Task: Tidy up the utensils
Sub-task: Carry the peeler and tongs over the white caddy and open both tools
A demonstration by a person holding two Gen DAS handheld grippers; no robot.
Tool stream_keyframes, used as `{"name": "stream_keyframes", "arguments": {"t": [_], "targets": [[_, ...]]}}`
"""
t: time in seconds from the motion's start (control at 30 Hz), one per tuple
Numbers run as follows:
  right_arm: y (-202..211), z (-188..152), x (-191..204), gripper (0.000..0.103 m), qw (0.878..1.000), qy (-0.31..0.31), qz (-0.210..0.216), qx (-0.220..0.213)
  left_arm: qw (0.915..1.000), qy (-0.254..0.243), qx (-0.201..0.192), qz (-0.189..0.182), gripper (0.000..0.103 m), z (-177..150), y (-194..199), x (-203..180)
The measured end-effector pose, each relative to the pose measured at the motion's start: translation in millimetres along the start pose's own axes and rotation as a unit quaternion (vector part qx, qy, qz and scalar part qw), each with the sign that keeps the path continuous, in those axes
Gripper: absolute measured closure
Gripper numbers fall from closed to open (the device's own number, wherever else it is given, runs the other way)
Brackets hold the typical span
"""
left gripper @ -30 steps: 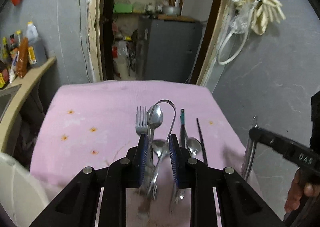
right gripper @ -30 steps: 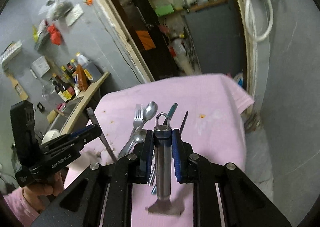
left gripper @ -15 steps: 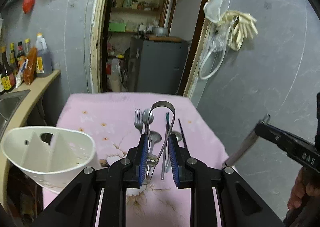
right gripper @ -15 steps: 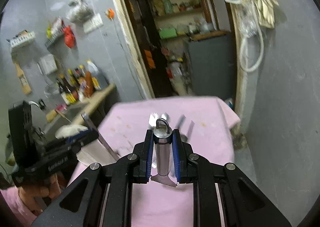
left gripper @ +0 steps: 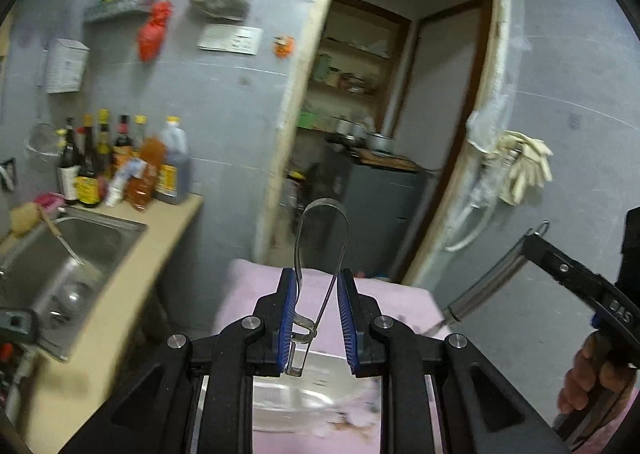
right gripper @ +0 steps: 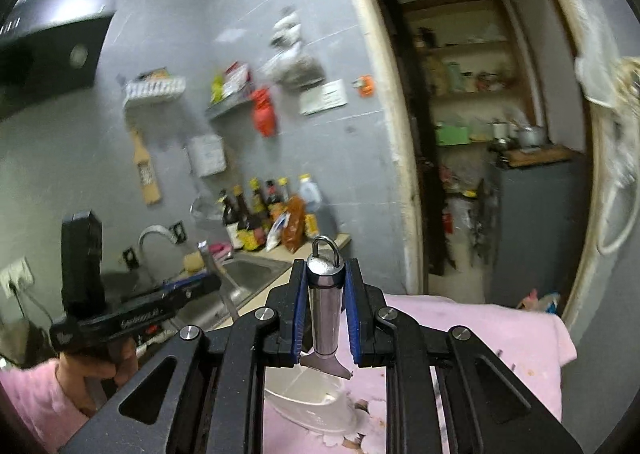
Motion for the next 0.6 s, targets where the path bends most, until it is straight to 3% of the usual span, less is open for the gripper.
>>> {"name": "stream_keyframes", "arguments": {"t": [0.13, 0.33, 0.6], "targets": [[-28.8, -10.1, 23.6, 0.087, 0.999, 0.024, 0.001, 0.029, 0.9996, 0.008, -0.005, 0.028, 0.083, -2.7, -11.7, 34.6], [-51.2, -22.7, 34.4, 0.087, 0.997, 0.042, -0.019, 0.058, 0.9984, 0.052, 0.006, 0.018, 0.083, -15.9, -35.4, 77.6], [-71.0, -34.6, 32.4, 0.087, 0.995, 0.042, -0.031, 0.084, 0.9985, 0.05, 0.02, 0.006, 0.083, -31.9, -57.2, 85.1]]}}
Point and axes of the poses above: each gripper's, at about its wrist camera, not at the fingertips, and y roughly against the way its jaws point, x to its left, z to its top, the point moved 1 cm from there along -y, roughly the way its jaws point, and after that the axes turned 2 degrees about -x, right-handed, at the moved point
